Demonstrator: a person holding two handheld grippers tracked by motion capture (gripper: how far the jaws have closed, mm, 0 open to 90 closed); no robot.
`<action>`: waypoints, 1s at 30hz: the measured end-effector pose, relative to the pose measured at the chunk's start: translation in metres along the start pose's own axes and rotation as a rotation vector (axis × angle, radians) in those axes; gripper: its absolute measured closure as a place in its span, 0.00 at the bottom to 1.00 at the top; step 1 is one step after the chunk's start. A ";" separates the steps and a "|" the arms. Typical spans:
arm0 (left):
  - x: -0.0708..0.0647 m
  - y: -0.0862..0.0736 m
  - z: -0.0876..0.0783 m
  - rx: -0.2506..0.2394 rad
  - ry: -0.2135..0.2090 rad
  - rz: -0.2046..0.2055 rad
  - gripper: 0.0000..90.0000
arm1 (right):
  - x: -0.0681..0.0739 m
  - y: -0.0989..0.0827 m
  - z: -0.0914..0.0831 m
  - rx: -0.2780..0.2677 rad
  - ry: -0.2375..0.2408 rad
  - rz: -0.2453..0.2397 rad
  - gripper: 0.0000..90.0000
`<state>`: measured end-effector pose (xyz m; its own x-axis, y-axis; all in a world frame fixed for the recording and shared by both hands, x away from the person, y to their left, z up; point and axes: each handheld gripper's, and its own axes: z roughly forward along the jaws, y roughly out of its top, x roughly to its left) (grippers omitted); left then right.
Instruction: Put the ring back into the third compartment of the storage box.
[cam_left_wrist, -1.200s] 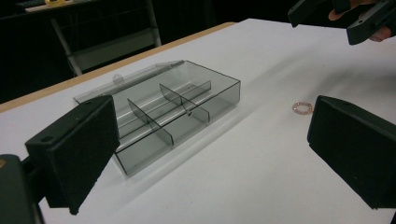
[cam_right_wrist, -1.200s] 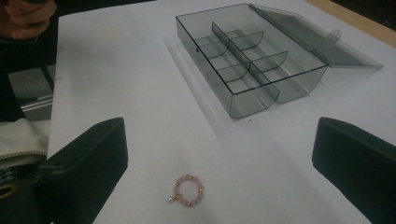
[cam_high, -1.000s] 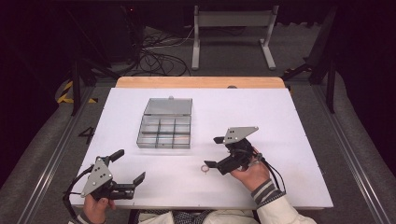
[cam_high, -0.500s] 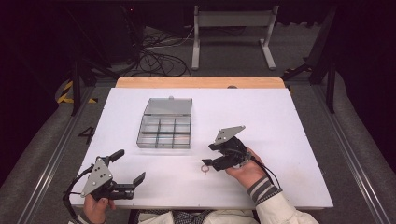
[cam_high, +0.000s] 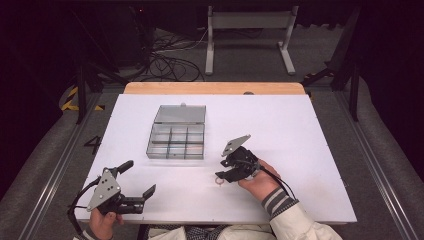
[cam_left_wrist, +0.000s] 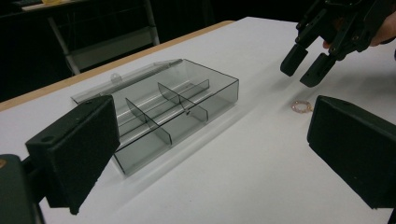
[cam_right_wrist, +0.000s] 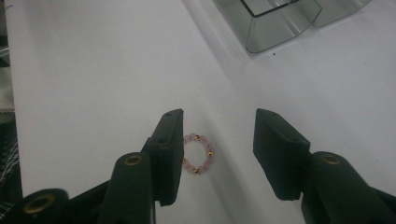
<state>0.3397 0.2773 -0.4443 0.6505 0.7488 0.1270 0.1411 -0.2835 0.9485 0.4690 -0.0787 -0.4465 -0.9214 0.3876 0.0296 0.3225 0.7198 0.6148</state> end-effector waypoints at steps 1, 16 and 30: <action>0.000 0.000 0.000 0.000 0.000 -0.001 0.03 | 0.000 0.000 0.001 0.008 0.002 -0.004 0.62; 0.000 0.000 0.000 0.004 -0.002 0.001 0.03 | 0.002 0.002 0.019 0.114 -0.001 -0.035 0.73; 0.000 0.000 0.000 0.003 -0.005 0.002 0.03 | 0.003 0.003 0.027 0.157 -0.011 -0.058 0.91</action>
<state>0.3397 0.2768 -0.4443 0.6543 0.7454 0.1276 0.1419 -0.2868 0.9474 0.4731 -0.0596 -0.4658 -0.9374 0.3480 -0.0117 0.2993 0.8222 0.4841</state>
